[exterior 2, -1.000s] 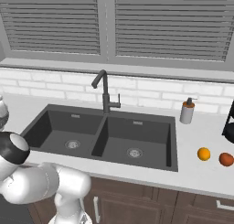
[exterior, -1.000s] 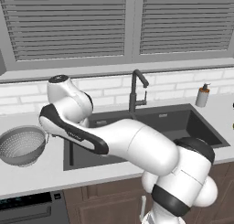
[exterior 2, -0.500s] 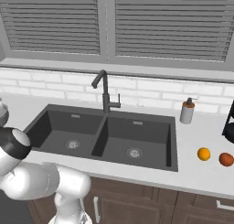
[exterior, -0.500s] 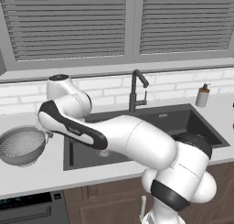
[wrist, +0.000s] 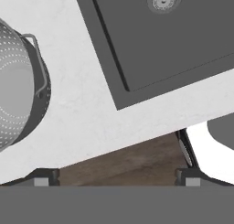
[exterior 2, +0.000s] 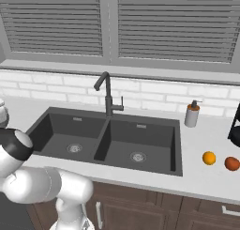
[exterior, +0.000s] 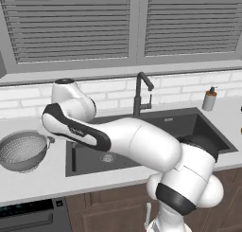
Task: Put the colander in the sink, put the orange, orange in the colander, and turn on the sink faucet and pour water over the colander.
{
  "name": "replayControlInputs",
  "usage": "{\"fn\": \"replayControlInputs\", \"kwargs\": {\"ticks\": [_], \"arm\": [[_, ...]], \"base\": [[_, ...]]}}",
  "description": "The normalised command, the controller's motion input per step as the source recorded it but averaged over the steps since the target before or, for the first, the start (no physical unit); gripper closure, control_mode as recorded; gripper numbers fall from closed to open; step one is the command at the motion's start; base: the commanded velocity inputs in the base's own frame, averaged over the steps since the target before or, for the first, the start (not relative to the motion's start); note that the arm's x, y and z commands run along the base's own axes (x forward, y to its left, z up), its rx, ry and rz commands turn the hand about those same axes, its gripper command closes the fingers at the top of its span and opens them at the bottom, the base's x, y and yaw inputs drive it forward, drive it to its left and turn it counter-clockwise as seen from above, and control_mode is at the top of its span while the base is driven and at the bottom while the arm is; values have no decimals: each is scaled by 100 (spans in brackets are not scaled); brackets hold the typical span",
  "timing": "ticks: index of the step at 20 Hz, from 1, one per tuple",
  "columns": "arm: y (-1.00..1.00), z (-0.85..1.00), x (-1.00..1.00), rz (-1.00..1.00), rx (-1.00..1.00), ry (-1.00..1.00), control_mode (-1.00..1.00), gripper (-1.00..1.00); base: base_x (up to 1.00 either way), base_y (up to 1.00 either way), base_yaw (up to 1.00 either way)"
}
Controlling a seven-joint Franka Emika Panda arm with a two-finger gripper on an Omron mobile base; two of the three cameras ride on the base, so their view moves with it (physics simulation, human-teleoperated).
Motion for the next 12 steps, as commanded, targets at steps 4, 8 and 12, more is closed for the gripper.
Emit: {"fn": "replayControlInputs", "kwargs": {"ticks": [4,8,12], "arm": [[19,-6,20,0,0,0,-100,-100],[27,-12,27,0,0,0,-100,-100],[30,-18,29,0,0,0,-100,-100]], "base": [[0,0,0],[0,0,0],[0,0,0]]}}
